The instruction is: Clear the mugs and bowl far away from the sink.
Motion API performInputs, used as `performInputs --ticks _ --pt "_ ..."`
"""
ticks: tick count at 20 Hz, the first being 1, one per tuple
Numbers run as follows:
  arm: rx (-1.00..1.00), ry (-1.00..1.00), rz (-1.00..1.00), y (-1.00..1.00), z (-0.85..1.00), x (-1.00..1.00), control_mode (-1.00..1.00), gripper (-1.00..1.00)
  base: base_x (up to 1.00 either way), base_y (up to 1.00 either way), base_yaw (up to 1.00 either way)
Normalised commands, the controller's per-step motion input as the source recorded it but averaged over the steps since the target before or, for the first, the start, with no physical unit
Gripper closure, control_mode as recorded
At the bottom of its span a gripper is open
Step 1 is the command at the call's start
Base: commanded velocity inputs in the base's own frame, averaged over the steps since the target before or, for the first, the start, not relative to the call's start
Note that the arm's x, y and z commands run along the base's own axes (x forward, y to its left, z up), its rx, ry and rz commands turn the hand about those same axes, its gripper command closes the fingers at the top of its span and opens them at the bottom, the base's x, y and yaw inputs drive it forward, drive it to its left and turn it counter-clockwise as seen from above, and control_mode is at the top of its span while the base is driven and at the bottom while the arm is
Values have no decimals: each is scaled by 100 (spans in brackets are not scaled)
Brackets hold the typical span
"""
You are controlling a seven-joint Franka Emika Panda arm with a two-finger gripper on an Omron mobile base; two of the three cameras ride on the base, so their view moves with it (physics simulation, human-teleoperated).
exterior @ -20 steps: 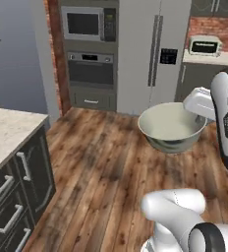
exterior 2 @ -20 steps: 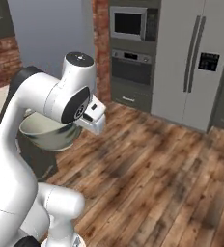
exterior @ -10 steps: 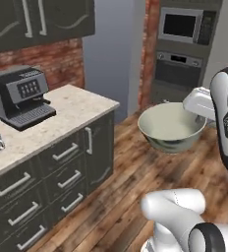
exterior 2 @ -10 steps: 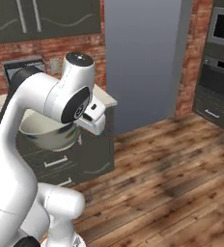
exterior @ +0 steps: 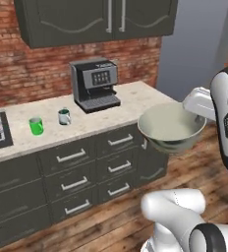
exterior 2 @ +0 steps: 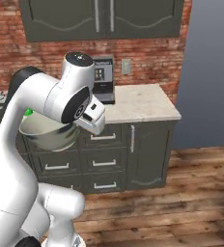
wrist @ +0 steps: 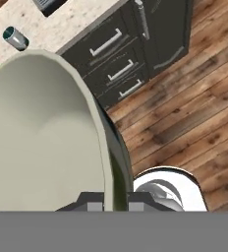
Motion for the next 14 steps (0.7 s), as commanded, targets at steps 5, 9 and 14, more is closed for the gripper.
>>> performInputs --ticks 5,9,14 --pt "0 0 0 0 0 0 100 100 75 0 49" --pt "0 0 0 0 0 0 100 100 73 -12 36" --pt "0 0 0 0 0 0 100 100 74 -16 20"
